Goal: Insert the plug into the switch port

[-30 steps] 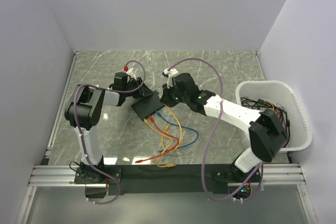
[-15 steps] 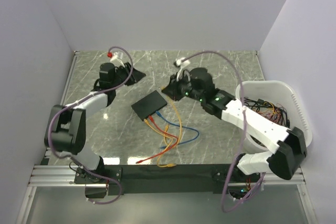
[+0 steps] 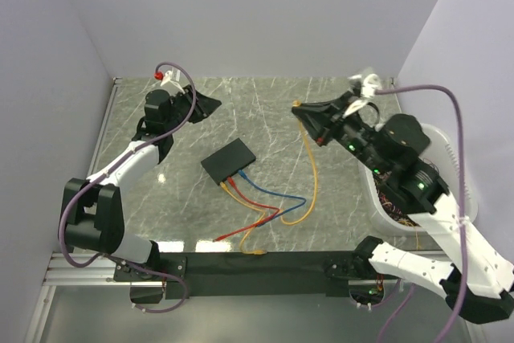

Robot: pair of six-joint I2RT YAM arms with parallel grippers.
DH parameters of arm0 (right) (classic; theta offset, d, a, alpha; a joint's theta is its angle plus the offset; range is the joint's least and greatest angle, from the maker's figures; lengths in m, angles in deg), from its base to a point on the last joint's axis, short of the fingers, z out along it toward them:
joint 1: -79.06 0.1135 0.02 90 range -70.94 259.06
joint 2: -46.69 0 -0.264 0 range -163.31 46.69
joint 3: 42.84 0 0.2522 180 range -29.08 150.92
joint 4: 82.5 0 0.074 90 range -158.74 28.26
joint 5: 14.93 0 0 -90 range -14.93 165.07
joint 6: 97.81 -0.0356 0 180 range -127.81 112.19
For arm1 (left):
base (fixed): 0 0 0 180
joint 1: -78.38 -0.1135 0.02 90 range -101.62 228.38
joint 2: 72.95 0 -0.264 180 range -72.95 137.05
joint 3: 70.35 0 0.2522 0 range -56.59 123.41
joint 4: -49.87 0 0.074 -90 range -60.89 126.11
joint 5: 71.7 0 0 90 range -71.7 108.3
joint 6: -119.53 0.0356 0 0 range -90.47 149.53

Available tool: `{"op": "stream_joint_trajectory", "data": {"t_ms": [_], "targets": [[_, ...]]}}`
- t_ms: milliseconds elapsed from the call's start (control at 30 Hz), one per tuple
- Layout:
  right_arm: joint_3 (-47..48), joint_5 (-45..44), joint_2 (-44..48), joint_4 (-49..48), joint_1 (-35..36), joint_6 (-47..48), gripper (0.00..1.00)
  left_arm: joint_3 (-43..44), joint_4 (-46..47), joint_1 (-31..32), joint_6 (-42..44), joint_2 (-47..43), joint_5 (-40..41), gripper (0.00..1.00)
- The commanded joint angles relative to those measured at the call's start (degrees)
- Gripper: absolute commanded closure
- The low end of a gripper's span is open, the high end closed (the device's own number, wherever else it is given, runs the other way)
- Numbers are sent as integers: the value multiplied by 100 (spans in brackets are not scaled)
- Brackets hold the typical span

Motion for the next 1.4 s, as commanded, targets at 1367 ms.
{"op": "stream_joint_trajectory", "data": {"t_ms": [1367], "targets": [[436,1159,-42,-496,-22,-714,100,-181,214,220,92,96,106,66]]}}
